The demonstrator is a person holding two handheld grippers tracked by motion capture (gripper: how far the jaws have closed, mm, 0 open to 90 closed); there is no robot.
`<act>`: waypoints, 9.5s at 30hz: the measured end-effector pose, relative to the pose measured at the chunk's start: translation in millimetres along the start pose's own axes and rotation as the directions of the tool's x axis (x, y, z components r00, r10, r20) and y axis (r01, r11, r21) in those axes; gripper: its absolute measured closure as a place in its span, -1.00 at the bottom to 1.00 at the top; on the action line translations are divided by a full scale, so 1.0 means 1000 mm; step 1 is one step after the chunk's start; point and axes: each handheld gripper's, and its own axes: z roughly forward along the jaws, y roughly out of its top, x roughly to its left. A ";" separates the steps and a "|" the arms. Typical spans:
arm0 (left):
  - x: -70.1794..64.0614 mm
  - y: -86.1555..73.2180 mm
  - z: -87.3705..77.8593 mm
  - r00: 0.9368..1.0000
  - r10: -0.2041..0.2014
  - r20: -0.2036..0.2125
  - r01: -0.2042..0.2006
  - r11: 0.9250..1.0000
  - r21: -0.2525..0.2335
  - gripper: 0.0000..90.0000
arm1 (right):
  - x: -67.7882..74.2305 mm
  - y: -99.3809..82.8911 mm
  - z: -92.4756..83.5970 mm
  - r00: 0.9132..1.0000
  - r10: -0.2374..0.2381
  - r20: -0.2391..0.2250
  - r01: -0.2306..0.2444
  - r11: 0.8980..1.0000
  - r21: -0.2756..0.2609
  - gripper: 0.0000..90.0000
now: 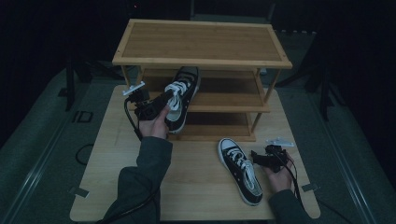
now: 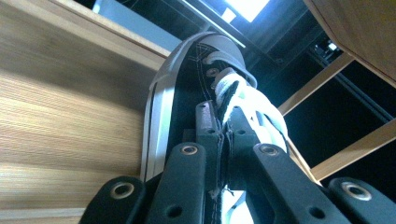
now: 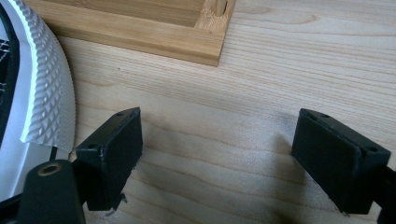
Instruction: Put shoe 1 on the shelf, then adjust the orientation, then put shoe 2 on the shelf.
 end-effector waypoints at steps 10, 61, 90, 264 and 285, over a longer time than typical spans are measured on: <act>-0.008 0.004 0.014 0.998 -0.058 0.008 0.058 0.998 -0.022 0.94 | 0.000 0.000 0.000 1.000 0.000 -0.001 0.000 1.000 -0.001 -0.65; -0.003 0.012 0.053 0.984 -0.170 -0.050 0.166 0.983 -0.083 0.38 | 0.001 0.000 0.000 1.000 -0.004 -0.006 0.004 1.000 0.000 -0.65; 0.014 -0.014 -0.025 0.969 0.240 -0.063 -0.242 0.970 -0.031 0.17 | 0.002 0.000 0.000 1.000 -0.006 -0.010 0.006 1.000 0.002 -0.68; 0.122 -0.132 -0.003 0.850 0.496 -0.177 -0.421 0.842 0.337 0.13 | 0.080 0.100 -0.170 0.829 -0.150 -0.538 -0.007 0.961 -0.278 0.97; 0.123 -0.131 -0.003 0.850 0.496 -0.178 -0.419 0.841 0.342 0.13 | 0.082 0.143 -0.155 0.882 -0.095 -0.462 -0.058 0.950 -0.306 0.96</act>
